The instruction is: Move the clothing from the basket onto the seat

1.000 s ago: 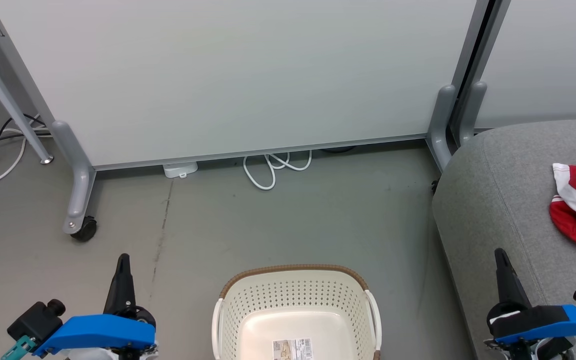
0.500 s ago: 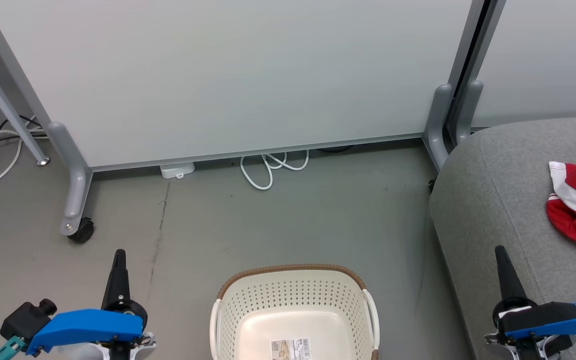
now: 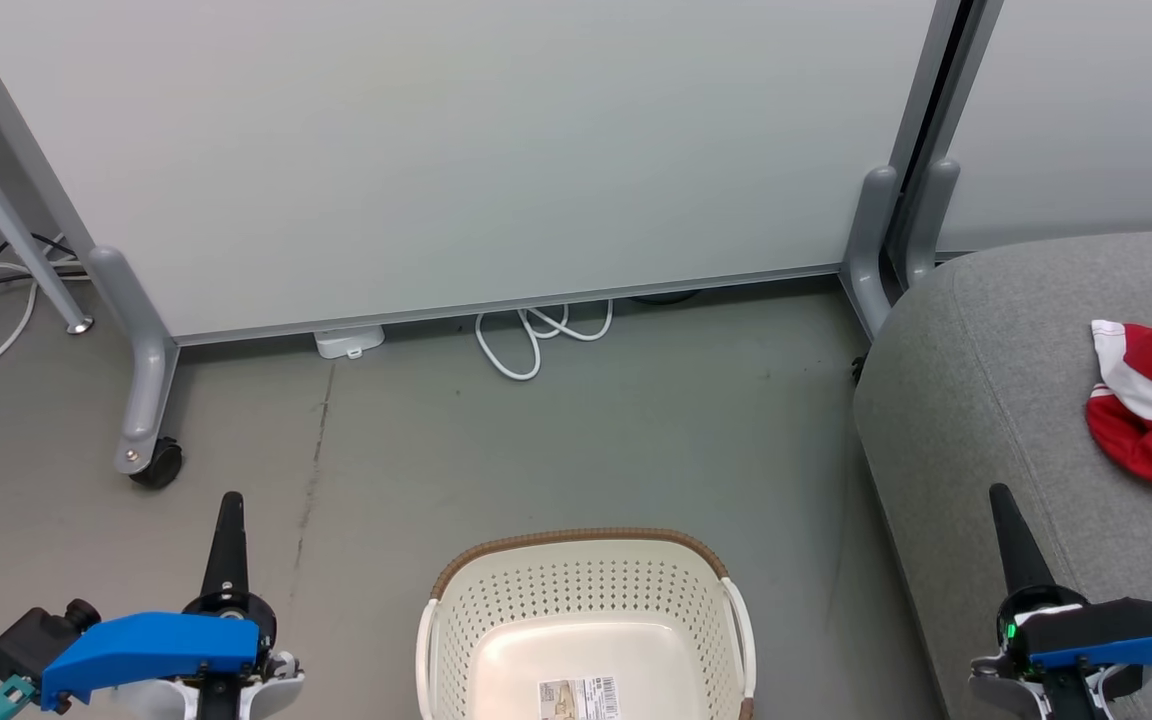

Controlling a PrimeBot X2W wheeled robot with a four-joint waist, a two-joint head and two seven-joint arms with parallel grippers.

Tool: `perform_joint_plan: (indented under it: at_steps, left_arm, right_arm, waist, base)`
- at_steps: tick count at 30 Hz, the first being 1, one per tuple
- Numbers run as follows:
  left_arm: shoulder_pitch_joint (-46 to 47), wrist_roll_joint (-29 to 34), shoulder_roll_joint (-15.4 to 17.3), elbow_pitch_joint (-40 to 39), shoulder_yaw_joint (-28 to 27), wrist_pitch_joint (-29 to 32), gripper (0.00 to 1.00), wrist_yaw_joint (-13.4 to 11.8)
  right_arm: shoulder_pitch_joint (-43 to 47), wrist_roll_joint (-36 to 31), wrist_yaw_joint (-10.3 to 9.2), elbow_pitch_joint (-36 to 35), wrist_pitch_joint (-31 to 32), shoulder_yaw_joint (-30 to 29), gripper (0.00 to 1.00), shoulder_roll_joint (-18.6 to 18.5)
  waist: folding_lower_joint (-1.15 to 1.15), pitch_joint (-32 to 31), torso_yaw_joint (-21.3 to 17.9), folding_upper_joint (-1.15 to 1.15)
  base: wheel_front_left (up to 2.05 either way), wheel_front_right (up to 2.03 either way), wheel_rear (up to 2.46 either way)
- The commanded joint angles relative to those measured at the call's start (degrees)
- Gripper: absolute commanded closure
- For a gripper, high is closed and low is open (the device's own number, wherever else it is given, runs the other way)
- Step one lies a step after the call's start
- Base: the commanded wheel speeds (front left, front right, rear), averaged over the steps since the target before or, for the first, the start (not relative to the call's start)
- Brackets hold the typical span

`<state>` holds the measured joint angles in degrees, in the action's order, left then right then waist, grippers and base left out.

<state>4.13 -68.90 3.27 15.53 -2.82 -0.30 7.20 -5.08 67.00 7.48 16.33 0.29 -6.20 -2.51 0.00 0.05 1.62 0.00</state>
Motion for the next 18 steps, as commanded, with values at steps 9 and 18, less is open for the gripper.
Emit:
perform_joint_plan:
  at_steps: [9,18]
  left_arm:
    - [1.6,-5.9,0.3,-0.9,-0.9,1.6,1.00,0.3]
    - [1.8,-10.2,0.3,-1.1,-1.5,2.8,1.00,0.4]
  right_arm:
    - [-1.3,6.3,0.02,-1.1,1.6,-0.2,1.00,-0.4]
    - [-1.3,10.9,0.02,-1.4,2.8,-0.2,1.00,-0.5]
  waist:
    - [0.00,0.0,-0.3,0.00]
    - [0.00,0.0,-0.6,0.00]
  base:
    - [0.00,0.00,0.00]
    - [0.00,0.00,0.00]
